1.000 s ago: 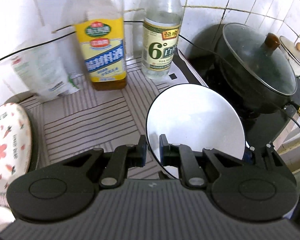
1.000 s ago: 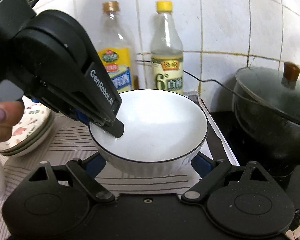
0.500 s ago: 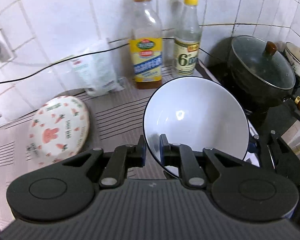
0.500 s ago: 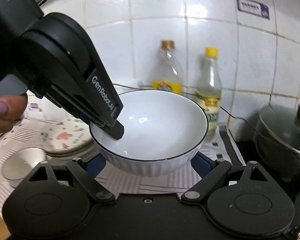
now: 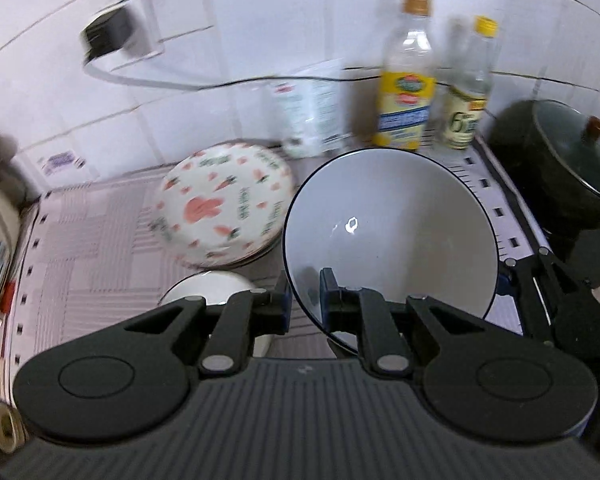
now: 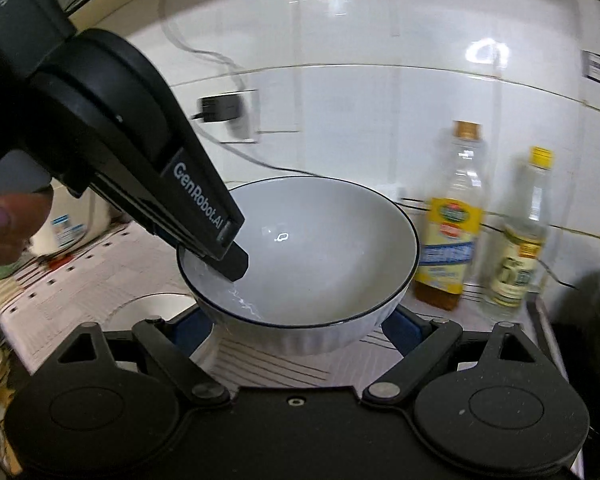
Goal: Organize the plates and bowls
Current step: 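Carry the white bowl over the nested bowls with both grippers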
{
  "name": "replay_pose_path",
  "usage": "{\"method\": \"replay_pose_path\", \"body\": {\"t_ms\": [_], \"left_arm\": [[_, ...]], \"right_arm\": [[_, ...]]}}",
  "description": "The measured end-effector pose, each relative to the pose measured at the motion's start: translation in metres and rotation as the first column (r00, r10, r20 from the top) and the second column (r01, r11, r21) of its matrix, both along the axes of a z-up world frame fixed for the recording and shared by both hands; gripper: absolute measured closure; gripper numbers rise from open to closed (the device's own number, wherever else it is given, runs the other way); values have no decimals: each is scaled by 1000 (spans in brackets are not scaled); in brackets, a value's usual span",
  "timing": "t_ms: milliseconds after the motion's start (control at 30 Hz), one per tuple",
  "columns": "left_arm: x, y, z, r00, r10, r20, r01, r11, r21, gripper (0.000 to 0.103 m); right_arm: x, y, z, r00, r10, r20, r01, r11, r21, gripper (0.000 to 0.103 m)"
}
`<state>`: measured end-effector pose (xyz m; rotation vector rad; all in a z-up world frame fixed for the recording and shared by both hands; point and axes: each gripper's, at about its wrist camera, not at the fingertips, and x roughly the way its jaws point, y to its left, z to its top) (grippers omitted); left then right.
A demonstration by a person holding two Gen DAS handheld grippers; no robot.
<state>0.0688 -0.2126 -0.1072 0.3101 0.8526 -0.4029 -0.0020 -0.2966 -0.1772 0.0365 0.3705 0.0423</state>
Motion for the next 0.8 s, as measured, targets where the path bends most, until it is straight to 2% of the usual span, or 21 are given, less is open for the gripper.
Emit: {"method": "replay_pose_path", "body": {"t_ms": [267,400,800], "left_arm": [[18,57,-19,990,126,-56,-127,992,-5,91],[28,75,-29,982,170,-77,-169,985,16,91],[64,98,-54,952,229,-203,-223,973,54,89]], "right_arm": [[25,43,-6,988,144,-54,-144,990,4,9],[42,61,-10,976,201,-89,-202,979,-6,9],[79,94,-24,927,312,-209,-320,947,-4,9]]}}
